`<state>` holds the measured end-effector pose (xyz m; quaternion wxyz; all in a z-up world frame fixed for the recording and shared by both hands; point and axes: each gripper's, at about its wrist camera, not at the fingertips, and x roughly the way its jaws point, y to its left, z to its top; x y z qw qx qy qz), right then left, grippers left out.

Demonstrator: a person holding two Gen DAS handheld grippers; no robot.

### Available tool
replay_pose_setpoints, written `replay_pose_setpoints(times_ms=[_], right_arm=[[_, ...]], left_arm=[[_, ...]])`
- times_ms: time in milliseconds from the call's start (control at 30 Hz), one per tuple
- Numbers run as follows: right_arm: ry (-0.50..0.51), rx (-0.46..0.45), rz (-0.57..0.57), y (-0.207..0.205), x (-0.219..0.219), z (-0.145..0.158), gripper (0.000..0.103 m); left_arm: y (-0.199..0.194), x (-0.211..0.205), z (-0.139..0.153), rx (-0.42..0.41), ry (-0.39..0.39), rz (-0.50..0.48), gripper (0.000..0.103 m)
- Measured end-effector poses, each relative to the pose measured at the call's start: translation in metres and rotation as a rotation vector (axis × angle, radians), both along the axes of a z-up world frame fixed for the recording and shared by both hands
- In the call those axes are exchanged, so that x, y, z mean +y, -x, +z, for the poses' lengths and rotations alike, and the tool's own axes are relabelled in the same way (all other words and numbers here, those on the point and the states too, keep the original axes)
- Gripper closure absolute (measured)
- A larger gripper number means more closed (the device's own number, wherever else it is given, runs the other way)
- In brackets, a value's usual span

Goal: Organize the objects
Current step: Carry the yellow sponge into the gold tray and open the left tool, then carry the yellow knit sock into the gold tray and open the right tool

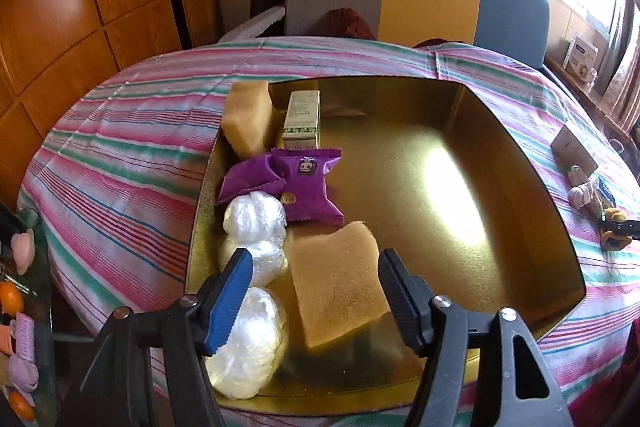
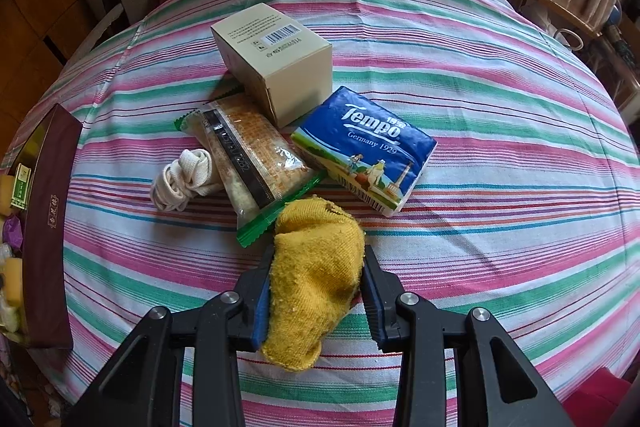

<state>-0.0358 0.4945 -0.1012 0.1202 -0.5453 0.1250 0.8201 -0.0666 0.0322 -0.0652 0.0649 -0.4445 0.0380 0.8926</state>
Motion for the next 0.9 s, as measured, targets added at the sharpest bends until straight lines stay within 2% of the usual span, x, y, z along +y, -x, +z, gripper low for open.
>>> replay_pose_setpoints(times_ms=[533, 733, 900], right_arm=[[-0.066, 0.014, 0.019, -0.001, -0.010, 0.004, 0.067], [-0.081, 0.119, -0.009, -0.013, -0.016, 0.039, 0.069], [-0.102, 0.247, 0.063, -0.020, -0.052, 0.091, 0.069]], left_arm=[[-0.015, -0.029, 0.008, 0.022, -0.026, 0.023, 0.037], [-0.016, -0.058, 0.018, 0.044, -0.064, 0.061, 0.037], [-0.018, -0.077, 0.020, 0.060, -0.056, 0.102, 0.037]])
